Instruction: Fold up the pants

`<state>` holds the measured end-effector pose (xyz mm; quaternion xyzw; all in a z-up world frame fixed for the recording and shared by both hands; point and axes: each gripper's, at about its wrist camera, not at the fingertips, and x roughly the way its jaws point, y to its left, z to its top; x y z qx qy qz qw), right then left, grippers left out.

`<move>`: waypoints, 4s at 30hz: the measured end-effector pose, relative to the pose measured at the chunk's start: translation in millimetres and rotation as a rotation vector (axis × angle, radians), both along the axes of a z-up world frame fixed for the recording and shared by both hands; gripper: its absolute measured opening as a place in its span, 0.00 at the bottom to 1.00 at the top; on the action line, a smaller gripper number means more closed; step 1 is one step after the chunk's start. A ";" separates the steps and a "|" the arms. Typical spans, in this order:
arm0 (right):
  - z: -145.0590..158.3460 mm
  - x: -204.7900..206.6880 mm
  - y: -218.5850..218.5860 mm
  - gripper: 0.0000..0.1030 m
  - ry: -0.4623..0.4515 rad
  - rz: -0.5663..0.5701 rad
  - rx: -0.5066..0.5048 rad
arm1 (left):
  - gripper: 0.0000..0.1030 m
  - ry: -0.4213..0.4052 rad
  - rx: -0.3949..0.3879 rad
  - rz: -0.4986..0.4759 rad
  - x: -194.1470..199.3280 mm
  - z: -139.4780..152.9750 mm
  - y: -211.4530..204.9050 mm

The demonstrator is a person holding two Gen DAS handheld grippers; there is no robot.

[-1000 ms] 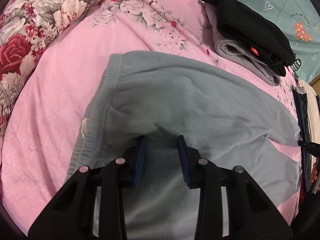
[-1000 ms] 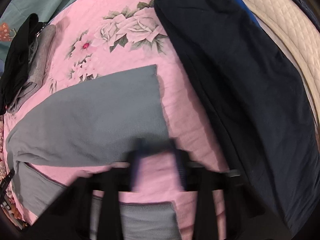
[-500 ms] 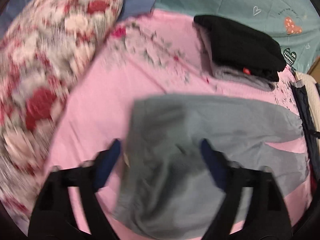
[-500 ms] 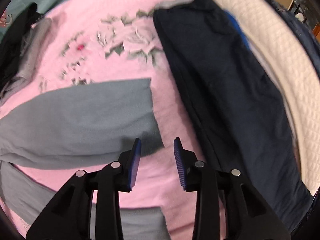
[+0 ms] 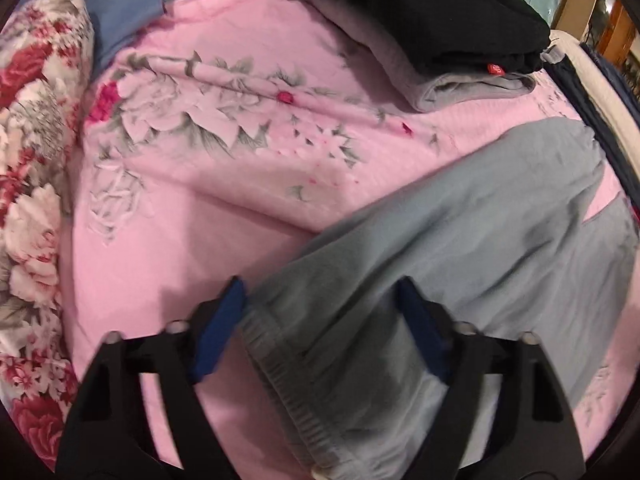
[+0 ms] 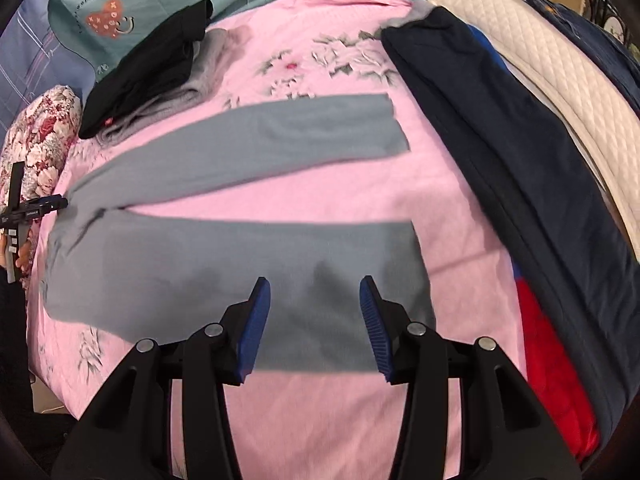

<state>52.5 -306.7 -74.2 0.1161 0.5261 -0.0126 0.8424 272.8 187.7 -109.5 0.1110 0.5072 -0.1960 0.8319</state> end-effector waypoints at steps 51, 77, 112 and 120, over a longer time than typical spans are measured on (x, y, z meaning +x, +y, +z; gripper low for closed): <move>4.7 286.5 345.6 0.06 -0.056 0.971 -0.229 | 0.10 -0.131 -0.199 0.127 -17.3 24.5 36.6; 3.6 34.9 326.6 0.16 -0.077 1.015 -0.043 | 0.91 -0.194 -0.117 0.044 -254.1 35.6 47.3; -35.4 283.2 24.4 0.56 0.326 -0.177 -0.021 | 0.03 0.075 -0.478 0.395 -196.0 -23.3 10.6; -49.0 280.3 12.9 0.39 0.345 -0.226 -0.031 | 0.03 0.112 -0.545 0.402 -193.0 -26.8 17.7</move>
